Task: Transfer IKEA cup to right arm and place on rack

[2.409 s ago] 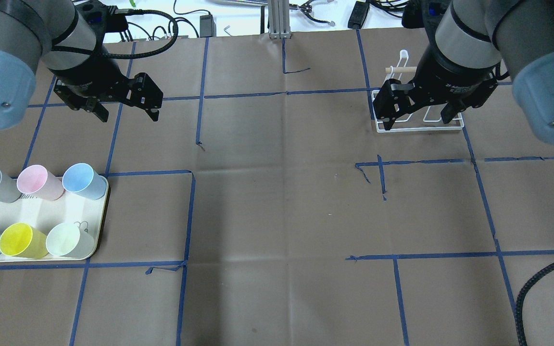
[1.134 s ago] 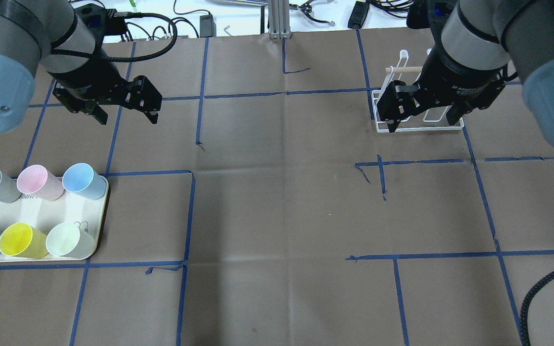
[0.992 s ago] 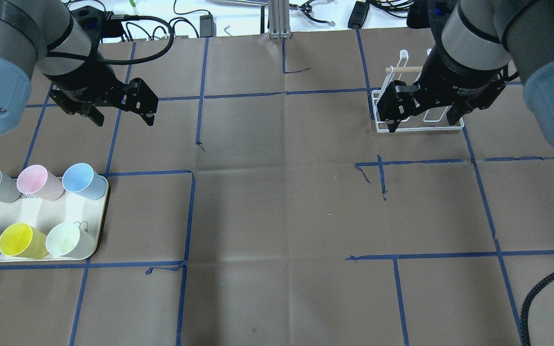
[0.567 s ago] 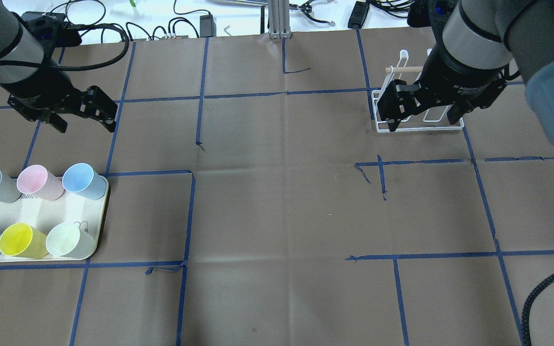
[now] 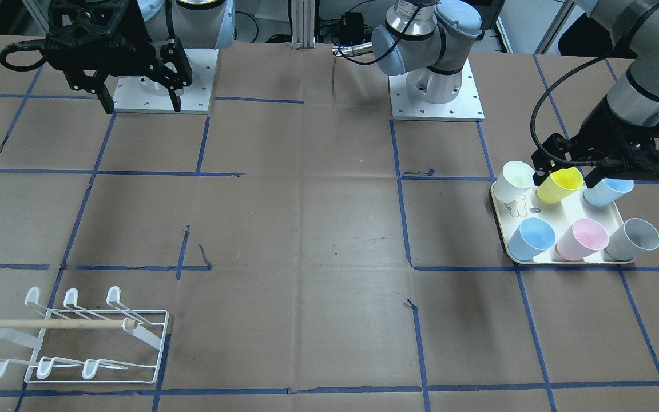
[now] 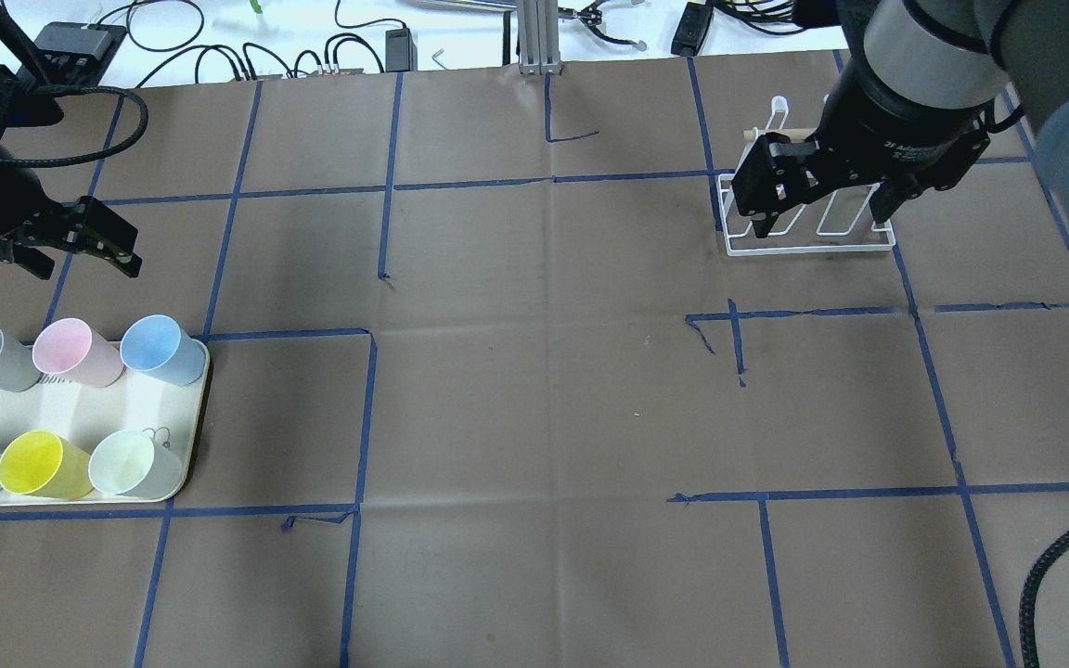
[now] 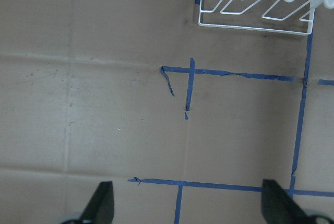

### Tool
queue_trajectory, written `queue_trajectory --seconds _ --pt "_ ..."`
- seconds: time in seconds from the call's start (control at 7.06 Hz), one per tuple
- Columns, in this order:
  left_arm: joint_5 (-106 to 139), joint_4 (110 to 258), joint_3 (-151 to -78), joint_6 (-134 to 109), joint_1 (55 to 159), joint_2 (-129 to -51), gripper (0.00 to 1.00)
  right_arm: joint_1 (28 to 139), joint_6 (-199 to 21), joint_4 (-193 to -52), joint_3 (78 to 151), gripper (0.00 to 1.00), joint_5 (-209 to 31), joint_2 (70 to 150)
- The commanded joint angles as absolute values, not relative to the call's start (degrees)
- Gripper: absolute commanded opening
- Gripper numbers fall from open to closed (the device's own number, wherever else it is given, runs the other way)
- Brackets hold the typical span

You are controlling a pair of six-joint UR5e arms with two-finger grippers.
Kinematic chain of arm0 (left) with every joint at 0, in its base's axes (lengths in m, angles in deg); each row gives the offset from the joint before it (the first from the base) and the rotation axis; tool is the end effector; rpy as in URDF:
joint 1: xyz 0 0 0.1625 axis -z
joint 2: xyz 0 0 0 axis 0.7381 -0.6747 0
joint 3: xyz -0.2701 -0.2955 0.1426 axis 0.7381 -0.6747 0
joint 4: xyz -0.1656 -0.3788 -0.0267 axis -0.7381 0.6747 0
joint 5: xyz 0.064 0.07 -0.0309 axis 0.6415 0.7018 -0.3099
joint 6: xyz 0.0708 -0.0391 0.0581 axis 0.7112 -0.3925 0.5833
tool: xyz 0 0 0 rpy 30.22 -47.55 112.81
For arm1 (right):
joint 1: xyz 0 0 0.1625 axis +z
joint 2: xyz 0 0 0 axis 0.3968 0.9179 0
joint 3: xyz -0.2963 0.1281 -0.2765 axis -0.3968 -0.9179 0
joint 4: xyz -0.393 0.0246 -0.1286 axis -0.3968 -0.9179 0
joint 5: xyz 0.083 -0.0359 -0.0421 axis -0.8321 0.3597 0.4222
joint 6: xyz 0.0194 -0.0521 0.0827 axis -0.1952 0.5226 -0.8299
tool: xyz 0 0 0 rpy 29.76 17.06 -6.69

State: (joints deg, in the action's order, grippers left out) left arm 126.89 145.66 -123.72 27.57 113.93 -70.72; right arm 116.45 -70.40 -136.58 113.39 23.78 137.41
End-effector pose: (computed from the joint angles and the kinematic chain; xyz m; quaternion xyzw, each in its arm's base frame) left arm 0.0731 -0.5039 0.4195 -0.0144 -0.9997 0.0181 0.0008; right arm 0.1572 -0.4414 0.5284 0.0455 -0.9978 0.0487 0.0001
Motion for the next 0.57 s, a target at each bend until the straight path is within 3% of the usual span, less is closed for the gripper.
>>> queue_trajectory --seconds 0.0,0.43 --pt "126.8 140.8 -123.8 27.7 113.7 -75.3 0.99 116.4 -70.4 -136.4 112.9 1.0 23.8 137.2" --pt "127.0 131.5 -130.2 27.7 113.7 -79.9 0.99 116.4 -70.4 -136.1 112.8 1.0 23.7 137.4"
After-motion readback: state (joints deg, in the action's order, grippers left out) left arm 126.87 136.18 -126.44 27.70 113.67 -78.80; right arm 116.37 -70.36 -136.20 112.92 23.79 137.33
